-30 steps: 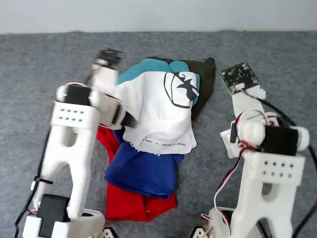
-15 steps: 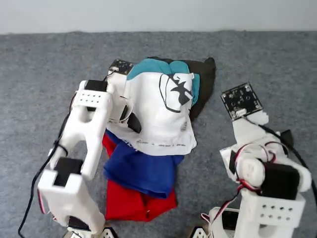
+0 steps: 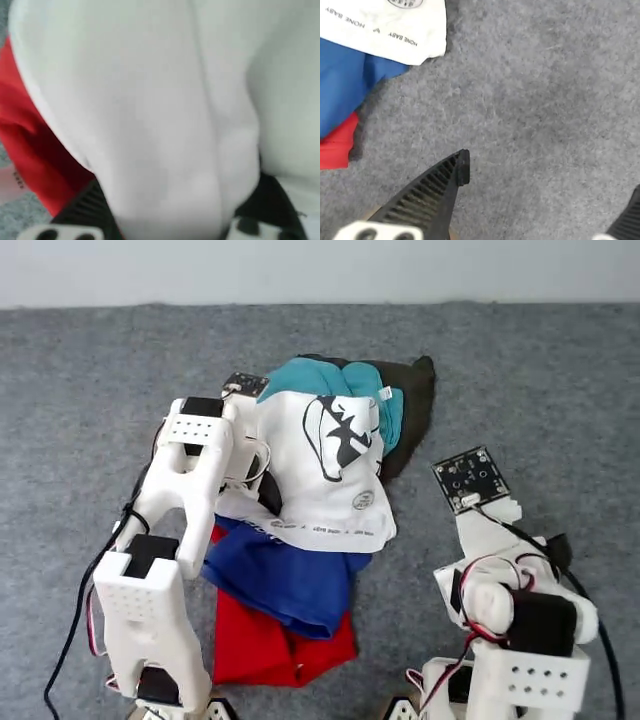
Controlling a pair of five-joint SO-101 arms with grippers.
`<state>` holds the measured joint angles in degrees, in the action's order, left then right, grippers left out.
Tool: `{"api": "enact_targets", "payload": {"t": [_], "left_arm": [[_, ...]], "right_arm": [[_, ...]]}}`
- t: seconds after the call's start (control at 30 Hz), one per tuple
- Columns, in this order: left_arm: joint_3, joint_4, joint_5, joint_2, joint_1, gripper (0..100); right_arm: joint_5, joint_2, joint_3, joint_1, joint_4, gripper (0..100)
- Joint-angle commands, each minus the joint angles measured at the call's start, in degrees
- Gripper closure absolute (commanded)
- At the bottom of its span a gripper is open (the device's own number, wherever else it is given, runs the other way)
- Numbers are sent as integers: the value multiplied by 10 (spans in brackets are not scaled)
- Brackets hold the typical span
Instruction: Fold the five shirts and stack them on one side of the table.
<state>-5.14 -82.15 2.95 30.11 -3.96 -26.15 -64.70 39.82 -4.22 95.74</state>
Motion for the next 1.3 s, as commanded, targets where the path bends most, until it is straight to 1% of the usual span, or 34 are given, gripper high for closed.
{"api": "enact_targets", "payload": {"t": [0.0,0.07,0.17,0.2,0.23,0.33,0.43,0.5,0.57,0.7,0.9,1.07,1.17,1.27], "left_arm": [[0,-4,8,14,3,800],[0,-4,13,12,6,847],[0,-8,55,12,12,938],[0,-14,69,12,12,976],[-1,-29,80,12,12,992],[-27,-92,83,12,12,987],[-86,-156,82,12,18,987],[-131,-178,82,12,33,987],[-167,-183,81,12,62,987],[-196,-183,81,12,139,987],[-231,-183,82,12,276,987],[-285,-183,84,12,388,987],[-333,-183,84,12,442,987],[-377,-183,82,12,480,987]], "right_arm": [[-2,-19,1,-3,-12,523],[-2,-25,1,-3,-12,523],[-2,-31,2,-3,-12,523],[-2,-32,2,-3,-12,523],[-2,-32,2,-4,-12,523],[-2,-32,2,-4,-12,523],[-2,-32,2,-4,-12,523],[-2,-32,3,-4,-12,523],[-2,-32,3,-4,-12,523],[-2,-32,3,-4,-12,523],[-2,-31,4,-4,-12,523],[-2,-28,4,-4,-12,523],[-2,-27,4,-4,-12,523],[-2,-29,31,-4,-28,523]]}}
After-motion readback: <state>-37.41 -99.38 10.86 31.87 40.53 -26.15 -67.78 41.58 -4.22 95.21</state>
